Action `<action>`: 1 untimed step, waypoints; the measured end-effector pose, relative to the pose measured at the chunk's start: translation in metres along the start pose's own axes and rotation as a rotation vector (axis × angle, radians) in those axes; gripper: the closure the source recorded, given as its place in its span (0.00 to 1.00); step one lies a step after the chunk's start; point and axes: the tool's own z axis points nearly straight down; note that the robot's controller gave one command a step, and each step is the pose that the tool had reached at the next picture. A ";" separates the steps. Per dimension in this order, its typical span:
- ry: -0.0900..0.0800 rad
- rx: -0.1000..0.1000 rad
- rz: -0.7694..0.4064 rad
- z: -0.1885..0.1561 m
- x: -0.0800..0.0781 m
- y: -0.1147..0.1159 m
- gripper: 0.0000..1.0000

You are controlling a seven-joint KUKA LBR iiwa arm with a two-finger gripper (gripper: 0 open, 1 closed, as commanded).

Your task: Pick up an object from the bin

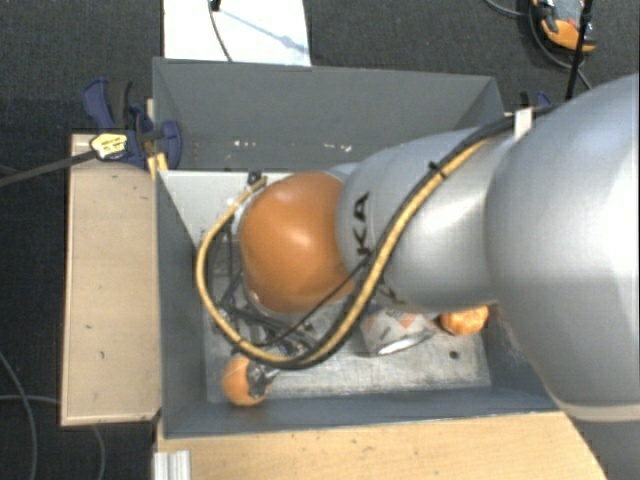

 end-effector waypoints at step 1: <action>0.002 0.001 -0.443 0.047 -0.002 0.008 0.00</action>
Offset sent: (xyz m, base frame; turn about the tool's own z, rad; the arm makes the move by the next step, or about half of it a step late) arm -0.0039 0.0068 -0.0618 -0.2588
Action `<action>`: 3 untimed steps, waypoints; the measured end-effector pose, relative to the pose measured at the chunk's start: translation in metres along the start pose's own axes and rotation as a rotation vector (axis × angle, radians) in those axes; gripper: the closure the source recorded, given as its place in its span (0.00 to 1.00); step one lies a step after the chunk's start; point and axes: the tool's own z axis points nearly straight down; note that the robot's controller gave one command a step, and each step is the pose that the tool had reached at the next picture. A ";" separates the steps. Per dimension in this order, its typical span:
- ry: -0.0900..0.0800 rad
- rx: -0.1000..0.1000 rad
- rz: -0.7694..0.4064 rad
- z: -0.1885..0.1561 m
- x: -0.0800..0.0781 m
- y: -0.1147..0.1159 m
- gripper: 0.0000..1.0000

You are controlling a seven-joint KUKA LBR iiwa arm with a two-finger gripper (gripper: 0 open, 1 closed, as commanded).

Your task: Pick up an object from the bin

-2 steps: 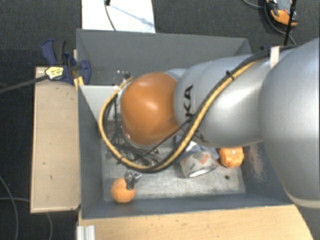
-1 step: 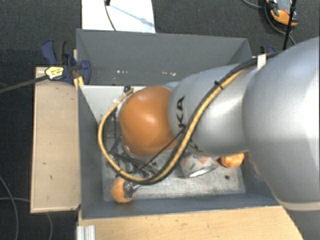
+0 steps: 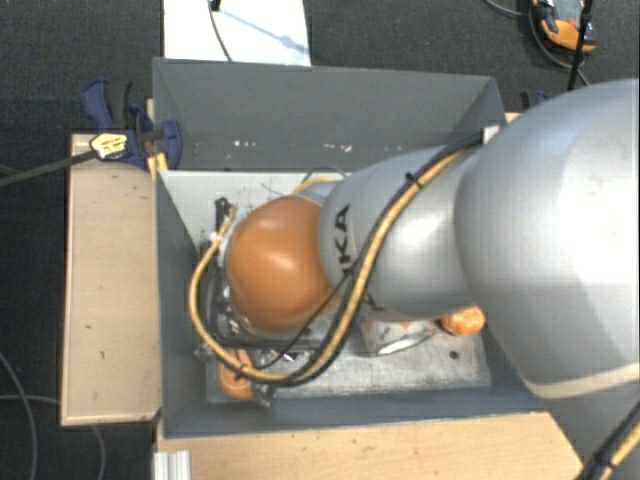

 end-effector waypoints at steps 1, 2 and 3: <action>-0.002 0.002 0.186 0.011 0.000 0.000 1.00; -0.002 0.002 0.186 0.011 0.000 0.000 1.00; -0.003 0.001 0.187 0.009 0.001 0.000 1.00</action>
Offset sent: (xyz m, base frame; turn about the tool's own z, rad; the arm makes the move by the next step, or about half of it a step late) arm 0.0000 0.0000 0.0000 0.0000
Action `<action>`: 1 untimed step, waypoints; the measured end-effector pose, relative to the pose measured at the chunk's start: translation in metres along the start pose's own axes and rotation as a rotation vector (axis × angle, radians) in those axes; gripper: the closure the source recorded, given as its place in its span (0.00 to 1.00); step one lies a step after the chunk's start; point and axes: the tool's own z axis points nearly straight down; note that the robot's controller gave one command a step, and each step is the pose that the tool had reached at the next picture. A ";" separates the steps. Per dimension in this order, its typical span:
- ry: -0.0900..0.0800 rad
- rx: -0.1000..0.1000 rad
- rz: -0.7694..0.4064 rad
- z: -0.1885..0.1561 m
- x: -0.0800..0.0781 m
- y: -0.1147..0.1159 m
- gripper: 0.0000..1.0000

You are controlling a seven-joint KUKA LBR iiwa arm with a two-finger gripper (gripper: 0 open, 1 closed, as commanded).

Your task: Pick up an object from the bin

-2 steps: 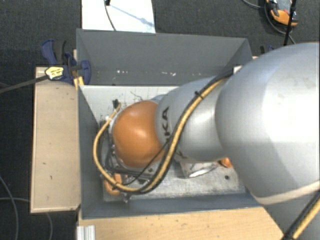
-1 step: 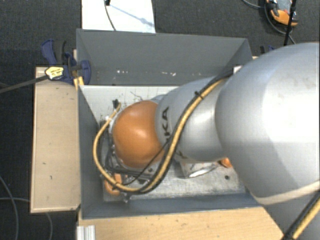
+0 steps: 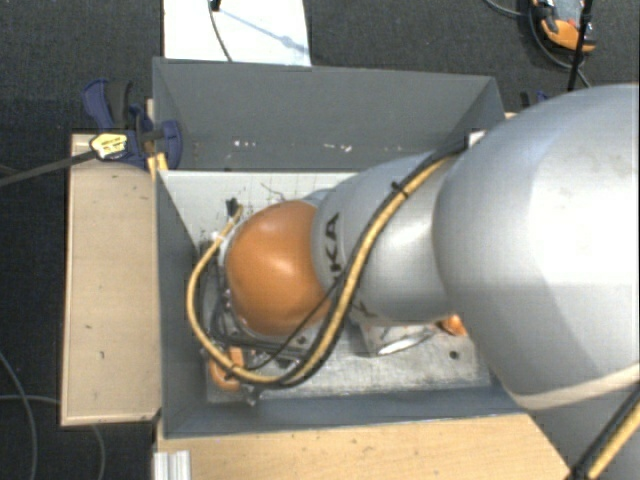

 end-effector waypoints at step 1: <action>0.007 -0.002 0.000 -0.012 0.002 0.001 1.00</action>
Offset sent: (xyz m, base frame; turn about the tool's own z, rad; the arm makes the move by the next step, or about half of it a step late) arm -0.0001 0.0001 0.0880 0.0000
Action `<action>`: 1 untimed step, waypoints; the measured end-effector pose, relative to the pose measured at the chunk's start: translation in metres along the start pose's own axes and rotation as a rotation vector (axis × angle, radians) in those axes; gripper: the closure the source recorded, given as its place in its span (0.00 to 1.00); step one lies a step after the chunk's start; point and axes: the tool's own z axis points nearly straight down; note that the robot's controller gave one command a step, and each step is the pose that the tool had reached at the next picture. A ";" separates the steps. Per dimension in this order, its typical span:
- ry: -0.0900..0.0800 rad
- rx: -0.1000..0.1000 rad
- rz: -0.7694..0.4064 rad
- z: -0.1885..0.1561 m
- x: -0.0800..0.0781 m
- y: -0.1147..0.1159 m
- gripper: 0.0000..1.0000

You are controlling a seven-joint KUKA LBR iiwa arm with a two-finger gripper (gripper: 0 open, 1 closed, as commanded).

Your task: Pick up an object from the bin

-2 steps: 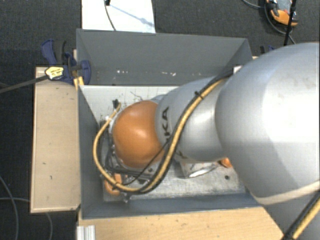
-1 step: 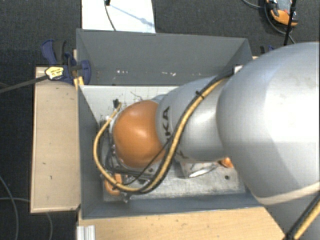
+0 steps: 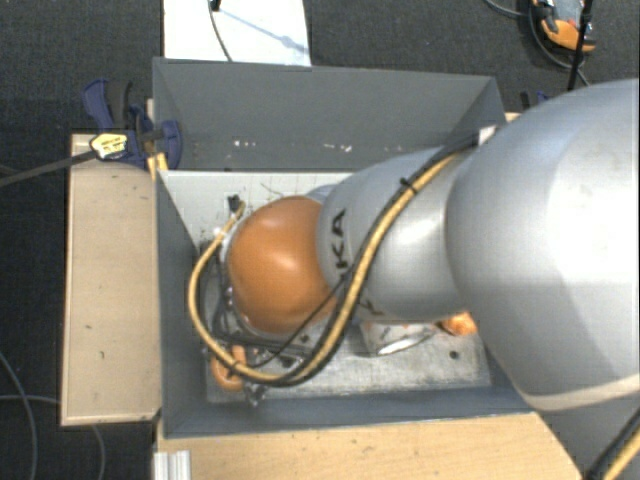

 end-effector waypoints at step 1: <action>0.001 -0.001 0.001 -0.022 0.000 0.001 1.00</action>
Offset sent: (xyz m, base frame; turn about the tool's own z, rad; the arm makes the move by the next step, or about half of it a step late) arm -0.0003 0.0000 0.0450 0.0000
